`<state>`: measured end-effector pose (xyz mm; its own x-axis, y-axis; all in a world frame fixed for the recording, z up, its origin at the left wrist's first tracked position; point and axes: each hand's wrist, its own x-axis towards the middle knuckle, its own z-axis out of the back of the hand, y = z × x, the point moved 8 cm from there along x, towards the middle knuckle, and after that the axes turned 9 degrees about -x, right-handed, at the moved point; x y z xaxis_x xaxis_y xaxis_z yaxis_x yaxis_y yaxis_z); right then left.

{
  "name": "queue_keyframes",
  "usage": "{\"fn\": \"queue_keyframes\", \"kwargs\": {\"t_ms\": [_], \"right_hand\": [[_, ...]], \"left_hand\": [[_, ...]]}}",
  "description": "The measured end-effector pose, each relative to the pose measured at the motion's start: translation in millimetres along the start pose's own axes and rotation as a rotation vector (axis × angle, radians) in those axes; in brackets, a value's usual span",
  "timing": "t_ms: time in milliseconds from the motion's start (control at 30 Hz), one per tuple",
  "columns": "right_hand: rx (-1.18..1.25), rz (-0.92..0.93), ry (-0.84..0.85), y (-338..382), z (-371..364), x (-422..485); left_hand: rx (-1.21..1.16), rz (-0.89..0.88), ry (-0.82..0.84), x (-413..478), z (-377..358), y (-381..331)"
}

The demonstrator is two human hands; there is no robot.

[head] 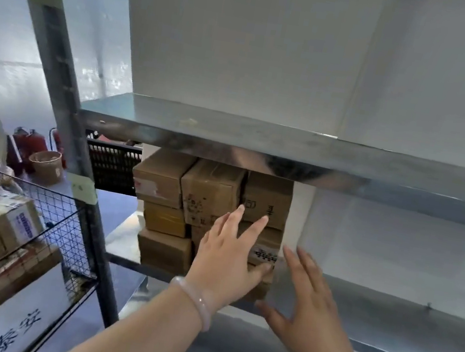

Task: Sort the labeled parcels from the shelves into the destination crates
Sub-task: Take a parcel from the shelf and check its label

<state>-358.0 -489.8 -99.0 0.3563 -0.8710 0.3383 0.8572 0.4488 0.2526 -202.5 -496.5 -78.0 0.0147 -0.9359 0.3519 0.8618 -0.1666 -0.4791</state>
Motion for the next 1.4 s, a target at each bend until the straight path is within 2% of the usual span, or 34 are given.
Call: {"fn": "queue_keyframes", "kwargs": {"t_ms": [133, 233, 367, 533, 667, 833, 900, 1000, 1067, 1200, 1400], "right_hand": [[0.09, -0.053, 0.021, -50, 12, 13], [0.15, -0.006, 0.045, -75, 12, 18], [0.203, 0.032, 0.071, -113, 12, 22], [0.261, 0.02, 0.102, -148, 10, 27], [0.271, 0.016, 0.184, -163, 0, 28], [0.333, 0.02, 0.175, -171, -1, 34], [0.339, 0.034, 0.187, -169, -2, 36], [0.341, 0.047, 0.215, -166, -5, 39], [0.35, 0.042, 0.231, -162, -5, 42], [0.367, 0.063, 0.252, -146, -4, 48], [0.381, 0.091, 0.276, -132, -4, 53]], "left_hand": [[0.012, 0.06, 0.022, 50, -18, -23], [0.024, 0.137, -0.008, 85, -26, -30], [0.154, 0.236, -0.014, 121, -37, -28], [0.231, 0.373, 0.055, 147, -54, -16], [0.273, 0.45, 0.025, 152, -61, -11], [0.153, 0.562, -0.026, 155, -64, -6], [0.153, 0.528, -0.099, 151, -58, -10], [0.124, 0.374, -0.262, 136, -47, -19], [0.135, 0.35, -0.252, 125, -49, -17], [0.104, 0.455, -0.115, 116, -57, -10], [-0.04, 0.368, -0.327, 75, -32, -23]]}}
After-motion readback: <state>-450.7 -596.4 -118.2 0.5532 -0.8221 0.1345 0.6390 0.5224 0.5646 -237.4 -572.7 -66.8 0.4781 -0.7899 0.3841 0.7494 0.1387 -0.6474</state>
